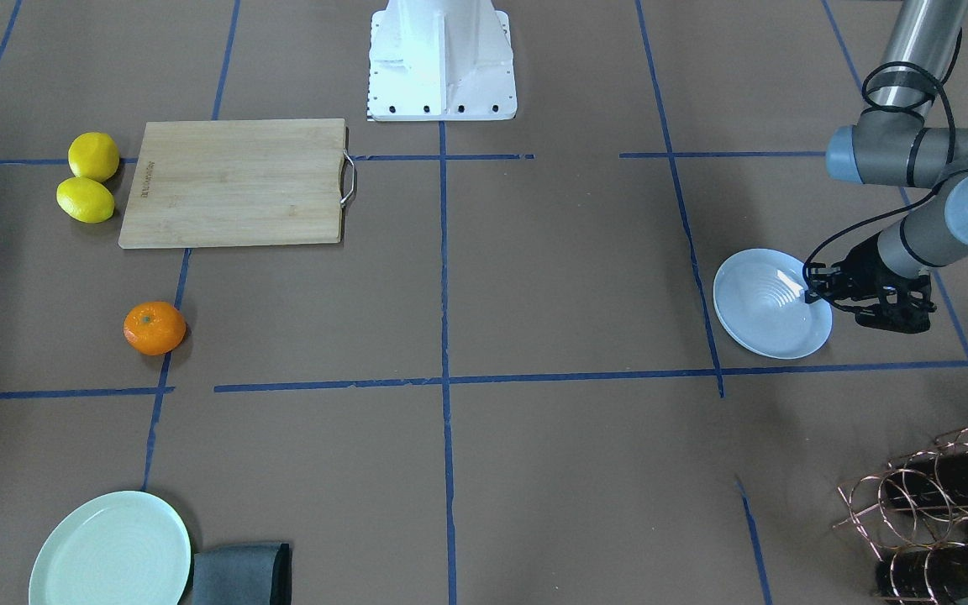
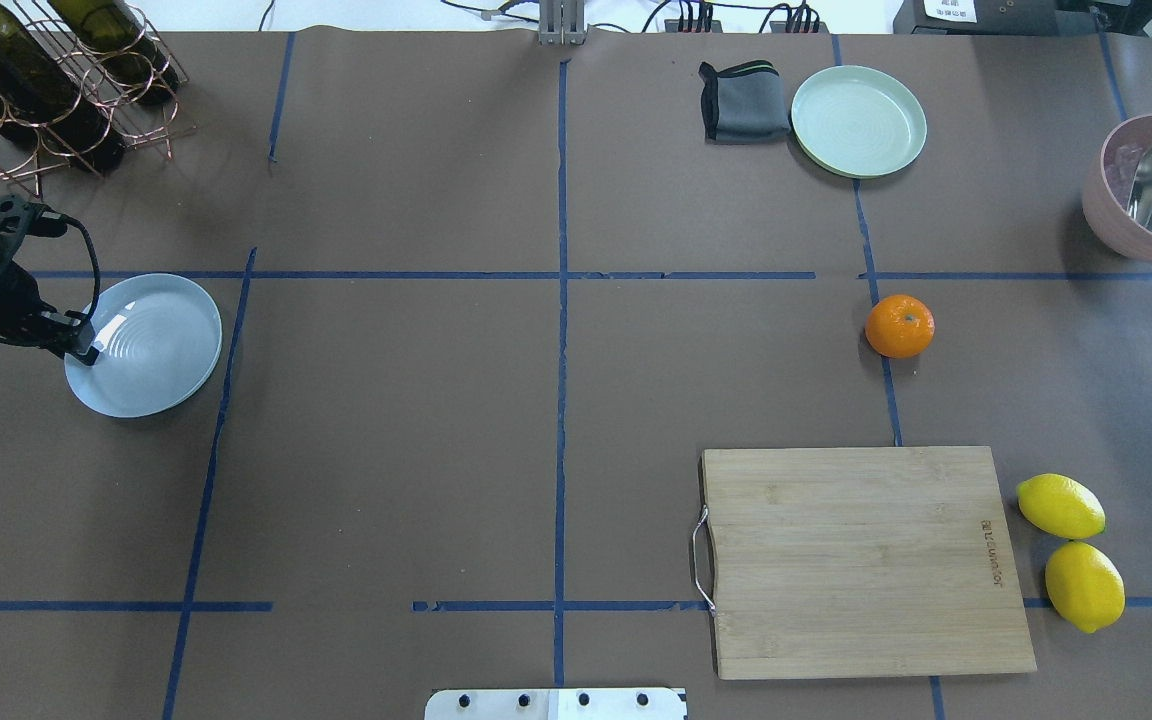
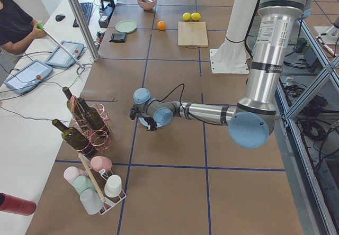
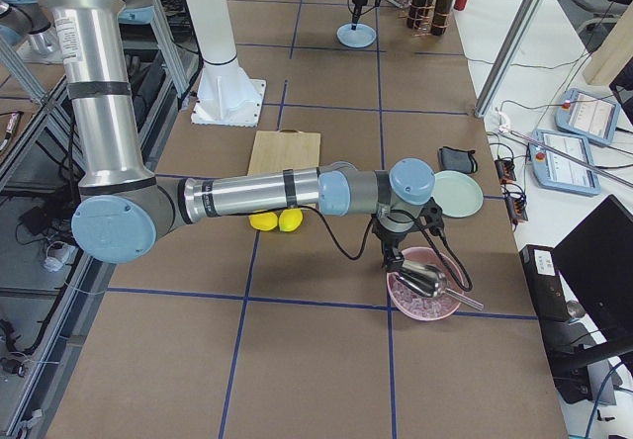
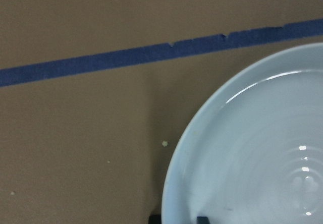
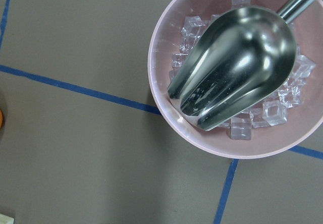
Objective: Pick orange to plate
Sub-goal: 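Lower the left gripper to the rim of the white plate and grip it, then slide the white plate with the left gripper toward the table center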
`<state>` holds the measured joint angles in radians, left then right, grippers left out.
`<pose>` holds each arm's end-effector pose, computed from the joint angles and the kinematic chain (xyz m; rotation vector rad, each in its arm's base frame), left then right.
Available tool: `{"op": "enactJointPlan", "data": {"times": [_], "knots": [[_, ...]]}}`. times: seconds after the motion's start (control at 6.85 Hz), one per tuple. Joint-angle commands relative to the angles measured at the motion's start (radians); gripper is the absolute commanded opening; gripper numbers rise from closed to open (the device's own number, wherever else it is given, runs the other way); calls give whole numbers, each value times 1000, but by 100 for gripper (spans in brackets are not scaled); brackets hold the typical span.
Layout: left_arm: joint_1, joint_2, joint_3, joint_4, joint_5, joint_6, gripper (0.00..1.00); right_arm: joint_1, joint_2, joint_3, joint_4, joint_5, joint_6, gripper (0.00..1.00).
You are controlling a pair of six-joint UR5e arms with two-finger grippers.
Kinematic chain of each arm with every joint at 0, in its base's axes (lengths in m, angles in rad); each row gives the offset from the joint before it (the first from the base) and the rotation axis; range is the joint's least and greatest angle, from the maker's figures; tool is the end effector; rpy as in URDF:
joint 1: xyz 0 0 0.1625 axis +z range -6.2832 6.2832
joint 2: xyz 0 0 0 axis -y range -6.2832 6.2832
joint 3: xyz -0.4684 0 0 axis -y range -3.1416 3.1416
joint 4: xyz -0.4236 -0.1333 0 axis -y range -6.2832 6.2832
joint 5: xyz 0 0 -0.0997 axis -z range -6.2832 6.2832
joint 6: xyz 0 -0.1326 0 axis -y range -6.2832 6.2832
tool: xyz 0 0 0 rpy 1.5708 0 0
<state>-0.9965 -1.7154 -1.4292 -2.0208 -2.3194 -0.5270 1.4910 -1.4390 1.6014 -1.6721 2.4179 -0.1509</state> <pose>0.3024 -0.5467 0.6685 -0.0171 0.8532 0.2139 -0.0128 -0.5853 0.6399 0.0877 -0.8465 -0.2425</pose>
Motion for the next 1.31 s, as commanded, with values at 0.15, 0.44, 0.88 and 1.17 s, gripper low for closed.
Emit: {"op": "enactJointPlan", "data": {"times": [0.15, 0.44, 0.88, 1.17], "knots": [[1, -21, -130, 11, -100, -14, 0, 0, 0, 31, 0, 4, 25, 100], [-2, -129, -158, -1, -178, -239, 0, 0, -1, 38, -1, 4, 37, 100], [222, -376, -136, -1, -122, -598, 0, -30, -1, 60, 0, 4, 104, 100], [344, -483, -15, -79, 56, -689, 0, -67, -3, 101, 2, 3, 190, 100]]}}
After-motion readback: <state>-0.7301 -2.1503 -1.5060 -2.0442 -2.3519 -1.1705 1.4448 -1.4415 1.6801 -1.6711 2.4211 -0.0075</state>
